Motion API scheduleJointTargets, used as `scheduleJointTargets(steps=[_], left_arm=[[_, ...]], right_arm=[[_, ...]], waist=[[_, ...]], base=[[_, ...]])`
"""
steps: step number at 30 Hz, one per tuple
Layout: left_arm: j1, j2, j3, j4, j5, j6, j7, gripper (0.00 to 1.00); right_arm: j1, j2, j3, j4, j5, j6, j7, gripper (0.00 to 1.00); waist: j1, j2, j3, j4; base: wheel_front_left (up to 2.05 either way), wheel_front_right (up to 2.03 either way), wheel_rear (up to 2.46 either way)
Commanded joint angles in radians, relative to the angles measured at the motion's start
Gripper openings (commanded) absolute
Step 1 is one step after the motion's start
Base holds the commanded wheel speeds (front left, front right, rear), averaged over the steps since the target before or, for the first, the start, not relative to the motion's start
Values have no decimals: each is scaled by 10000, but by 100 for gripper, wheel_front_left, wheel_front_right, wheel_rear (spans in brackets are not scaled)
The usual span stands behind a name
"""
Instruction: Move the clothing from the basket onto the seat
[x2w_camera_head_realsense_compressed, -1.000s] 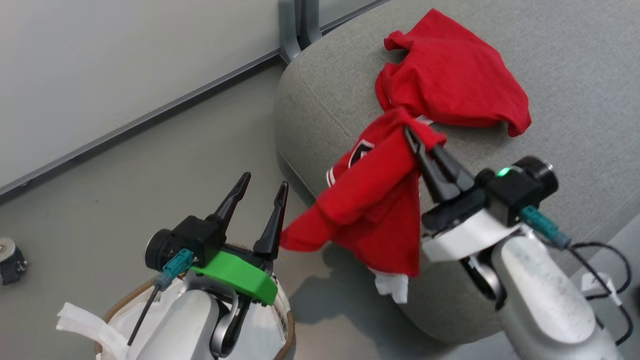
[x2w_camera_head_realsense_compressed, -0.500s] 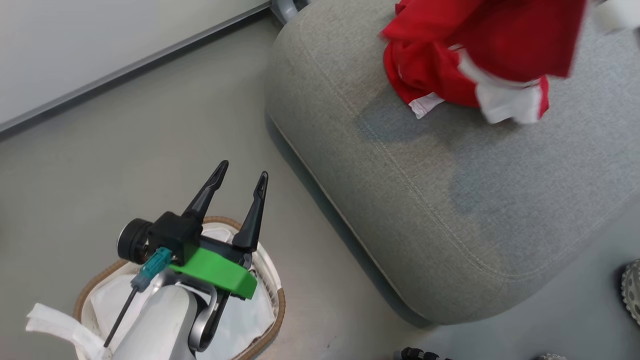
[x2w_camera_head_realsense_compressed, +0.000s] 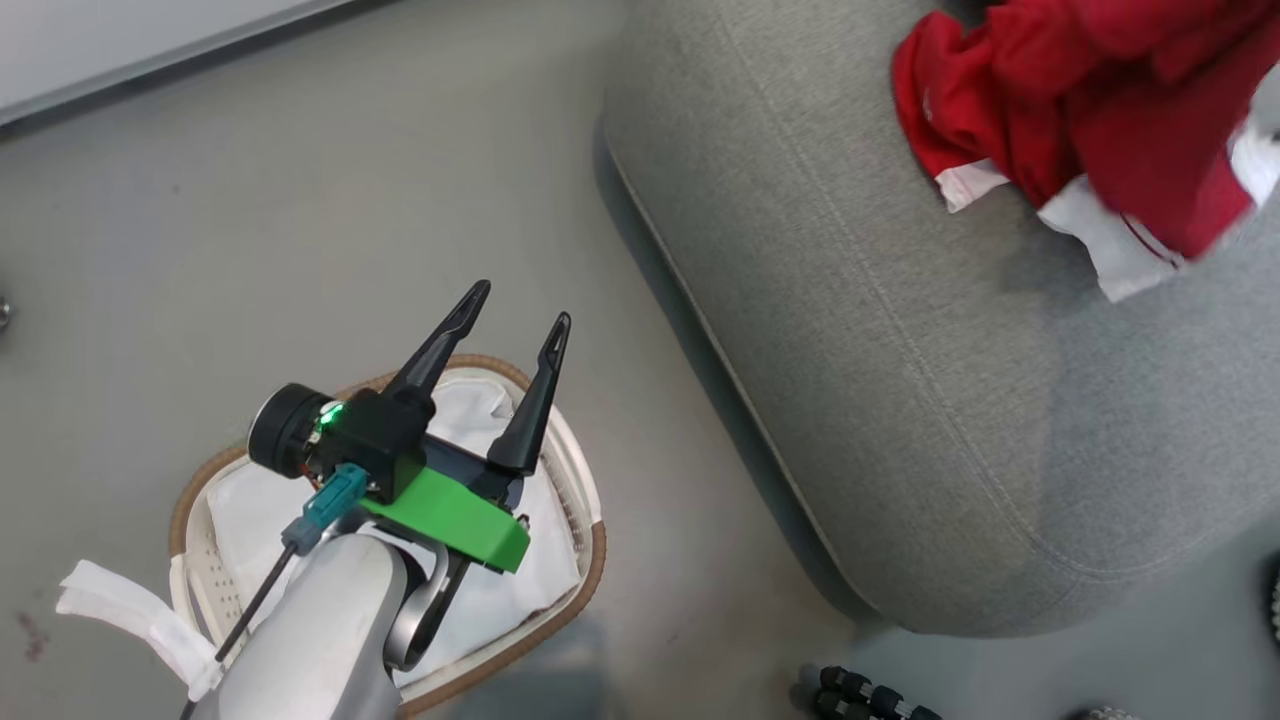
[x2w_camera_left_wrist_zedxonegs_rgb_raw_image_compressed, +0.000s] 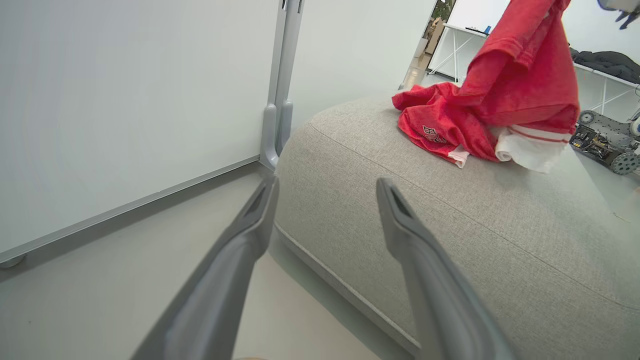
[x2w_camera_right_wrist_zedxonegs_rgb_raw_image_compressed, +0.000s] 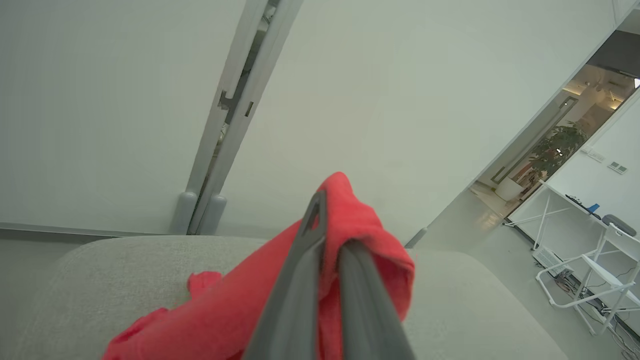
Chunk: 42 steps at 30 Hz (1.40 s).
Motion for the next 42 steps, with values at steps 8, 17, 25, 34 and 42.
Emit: scheduleJointTargets(steps=[8,17,25,34,42], left_arm=[[-326,-89,-570,44,-107,-31,8,100],[33,-288,-919,136,-228,-31,8,100],[467,-719,-665,326,-291,-33,9,100],[999,-1012,36,417,-196,-31,9,100],[1518,-1199,1169,628,-17,-32,9,100]], right_arm=[[2198,770,-921,890,-769,-15,-14,86],[4448,1598,-2385,78,-550,-15,-15,100],[5974,1660,-2520,-1124,-203,-15,-15,100],[6616,1930,-1715,-2624,287,-15,-14,100],[6545,2588,-636,-3533,784,-15,-16,100]], waist=[[-2,-1,231,595],[-2,-1,-656,366],[-2,-1,-1627,121],[-2,-1,-2308,482],[-2,-1,-2788,1525]], base=[[0,0,0],[0,0,0],[0,0,0],[0,0,0],[0,0,0]])
